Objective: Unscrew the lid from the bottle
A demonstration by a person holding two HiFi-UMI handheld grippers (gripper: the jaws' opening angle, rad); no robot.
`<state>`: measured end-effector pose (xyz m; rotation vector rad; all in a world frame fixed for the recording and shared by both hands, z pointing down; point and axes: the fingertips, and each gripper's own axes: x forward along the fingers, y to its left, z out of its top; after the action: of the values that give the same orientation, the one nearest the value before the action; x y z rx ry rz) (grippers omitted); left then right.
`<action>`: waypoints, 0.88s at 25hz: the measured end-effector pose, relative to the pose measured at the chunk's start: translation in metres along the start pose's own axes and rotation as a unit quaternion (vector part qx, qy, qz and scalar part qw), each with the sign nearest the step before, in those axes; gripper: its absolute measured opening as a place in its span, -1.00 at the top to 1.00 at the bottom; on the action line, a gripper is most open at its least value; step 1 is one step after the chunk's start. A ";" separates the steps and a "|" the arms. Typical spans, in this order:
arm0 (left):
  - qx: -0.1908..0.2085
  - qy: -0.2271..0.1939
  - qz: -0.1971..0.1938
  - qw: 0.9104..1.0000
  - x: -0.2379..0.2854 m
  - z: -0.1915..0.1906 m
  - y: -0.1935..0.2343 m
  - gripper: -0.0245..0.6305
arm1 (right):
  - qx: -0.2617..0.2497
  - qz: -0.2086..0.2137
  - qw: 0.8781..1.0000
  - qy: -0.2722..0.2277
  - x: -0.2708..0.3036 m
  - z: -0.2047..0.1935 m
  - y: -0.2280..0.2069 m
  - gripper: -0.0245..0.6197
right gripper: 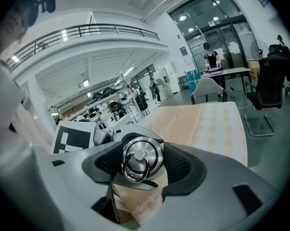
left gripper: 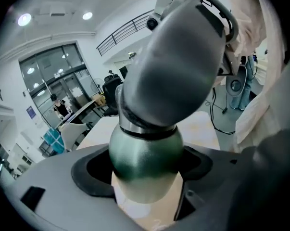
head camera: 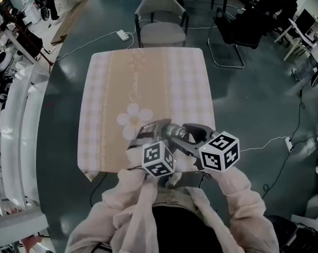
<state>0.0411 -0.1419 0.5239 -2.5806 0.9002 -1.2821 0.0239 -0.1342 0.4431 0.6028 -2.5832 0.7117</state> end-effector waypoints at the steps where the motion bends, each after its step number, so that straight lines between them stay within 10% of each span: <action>1: 0.000 -0.003 -0.006 1.000 0.001 0.000 -0.002 -0.24 | -0.011 0.006 1.000 0.012 0.001 -0.002 0.001 0.07; 14: 0.011 -0.022 -0.073 0.997 -0.001 0.008 -0.017 -0.24 | -0.142 0.084 0.978 0.125 -0.002 -0.009 0.013 0.07; 20: 0.056 -0.033 -0.142 0.988 -0.004 0.008 -0.043 -0.24 | -0.393 0.164 0.880 0.212 -0.012 -0.038 0.036 0.07; 22: 0.048 -0.037 -0.141 0.988 -0.004 0.009 -0.045 -0.24 | -0.415 0.183 0.867 0.205 -0.015 -0.040 0.036 0.07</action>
<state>0.0665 -0.1046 0.5315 -2.7293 0.4592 -1.2468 0.0281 -0.0794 0.4538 -0.2917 -2.2851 -0.2074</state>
